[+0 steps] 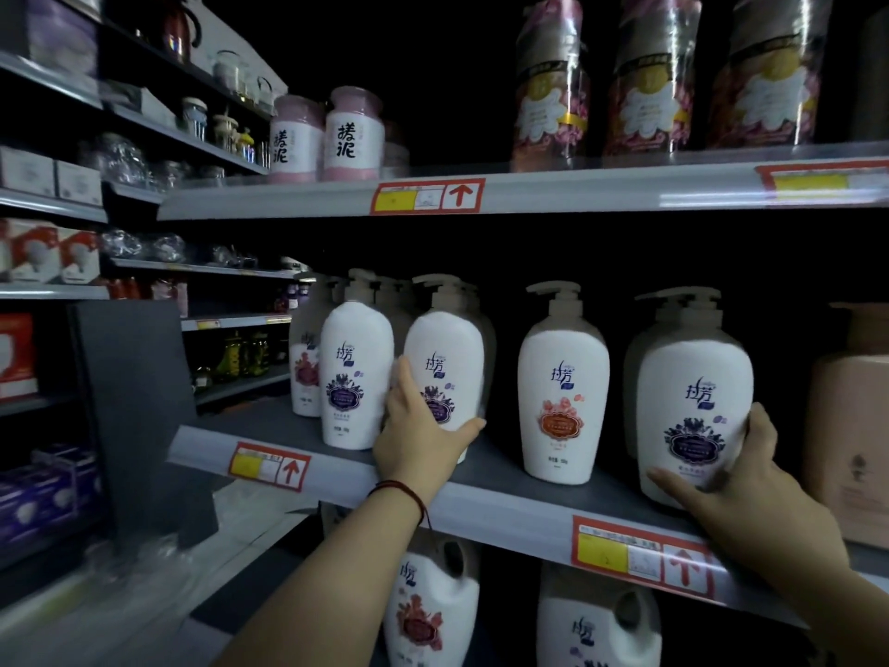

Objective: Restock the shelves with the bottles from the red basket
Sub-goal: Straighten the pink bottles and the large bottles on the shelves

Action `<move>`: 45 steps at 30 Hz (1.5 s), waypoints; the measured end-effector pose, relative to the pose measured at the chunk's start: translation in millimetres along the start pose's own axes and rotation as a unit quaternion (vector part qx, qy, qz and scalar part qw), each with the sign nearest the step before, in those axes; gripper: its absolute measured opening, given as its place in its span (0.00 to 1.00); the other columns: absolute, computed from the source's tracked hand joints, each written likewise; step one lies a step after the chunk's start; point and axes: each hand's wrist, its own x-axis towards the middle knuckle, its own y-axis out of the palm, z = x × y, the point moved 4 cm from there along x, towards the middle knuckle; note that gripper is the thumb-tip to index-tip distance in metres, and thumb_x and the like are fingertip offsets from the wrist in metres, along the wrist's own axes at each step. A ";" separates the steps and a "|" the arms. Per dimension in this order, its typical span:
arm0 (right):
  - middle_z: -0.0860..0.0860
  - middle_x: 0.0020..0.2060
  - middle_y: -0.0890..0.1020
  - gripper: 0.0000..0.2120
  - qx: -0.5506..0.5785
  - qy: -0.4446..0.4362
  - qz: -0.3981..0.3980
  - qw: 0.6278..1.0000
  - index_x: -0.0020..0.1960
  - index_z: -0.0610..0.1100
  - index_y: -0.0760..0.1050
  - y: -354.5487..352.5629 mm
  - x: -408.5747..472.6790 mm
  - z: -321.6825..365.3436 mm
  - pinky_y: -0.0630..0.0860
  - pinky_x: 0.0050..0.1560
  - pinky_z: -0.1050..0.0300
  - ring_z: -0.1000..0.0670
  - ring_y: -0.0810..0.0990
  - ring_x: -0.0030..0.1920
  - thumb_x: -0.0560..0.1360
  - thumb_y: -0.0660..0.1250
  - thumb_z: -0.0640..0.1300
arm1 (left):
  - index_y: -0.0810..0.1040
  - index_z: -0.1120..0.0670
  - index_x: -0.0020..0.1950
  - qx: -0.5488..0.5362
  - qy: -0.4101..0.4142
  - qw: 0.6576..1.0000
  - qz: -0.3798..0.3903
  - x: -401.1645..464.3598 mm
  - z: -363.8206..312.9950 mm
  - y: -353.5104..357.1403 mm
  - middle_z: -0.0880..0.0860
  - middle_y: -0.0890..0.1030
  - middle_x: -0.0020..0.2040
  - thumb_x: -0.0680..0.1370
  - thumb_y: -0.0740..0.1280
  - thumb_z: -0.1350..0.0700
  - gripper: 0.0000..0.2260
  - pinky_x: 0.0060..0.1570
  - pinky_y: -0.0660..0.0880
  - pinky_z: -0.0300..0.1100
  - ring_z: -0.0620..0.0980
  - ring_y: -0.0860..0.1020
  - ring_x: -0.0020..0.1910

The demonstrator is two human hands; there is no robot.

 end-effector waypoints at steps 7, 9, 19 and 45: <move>0.42 0.61 0.79 0.54 0.034 0.010 0.021 0.999 0.71 0.57 0.38 -2.8 -0.2 4.2 0.77 0.50 0.39 0.37 0.81 0.54 0.59 0.69 0.71 | 0.49 0.48 0.76 -0.013 0.075 0.997 -0.030 -1.8 3.2 -16.9 0.53 0.62 0.74 0.69 0.57 0.29 0.42 0.61 0.72 0.53 0.56 0.66 0.69; 0.40 0.61 0.79 0.56 0.053 0.019 0.030 0.998 0.71 0.58 0.38 -2.5 1.5 4.5 0.76 0.53 0.36 0.36 0.80 0.54 0.57 0.69 0.72 | 0.58 0.53 0.74 -0.008 0.119 0.985 -0.122 0.2 6.5 -36.8 0.56 0.67 0.70 0.74 0.56 0.36 0.34 0.62 0.70 0.53 0.57 0.67 0.68; 0.38 0.56 0.81 0.63 0.070 0.029 0.002 0.997 0.70 0.56 0.43 11.8 13.4 -13.8 0.78 0.48 0.35 0.34 0.82 0.49 0.45 0.61 0.83 | 0.33 0.47 0.76 0.041 -0.001 0.999 0.006 33.4 65.3 -48.0 0.53 0.49 0.78 0.66 0.75 0.45 0.56 0.59 0.72 0.57 0.61 0.61 0.73; 0.35 0.72 0.60 0.34 0.041 -0.149 -0.147 0.977 0.73 0.36 0.58 1.1 -61.3 20.1 0.57 0.68 0.38 0.35 0.59 0.71 0.73 0.61 0.53 | 0.71 0.49 0.64 0.094 0.140 0.981 0.099 -142.8 102.4 -27.7 0.47 0.76 0.60 0.72 0.66 0.38 0.25 0.54 0.76 0.45 0.50 0.74 0.60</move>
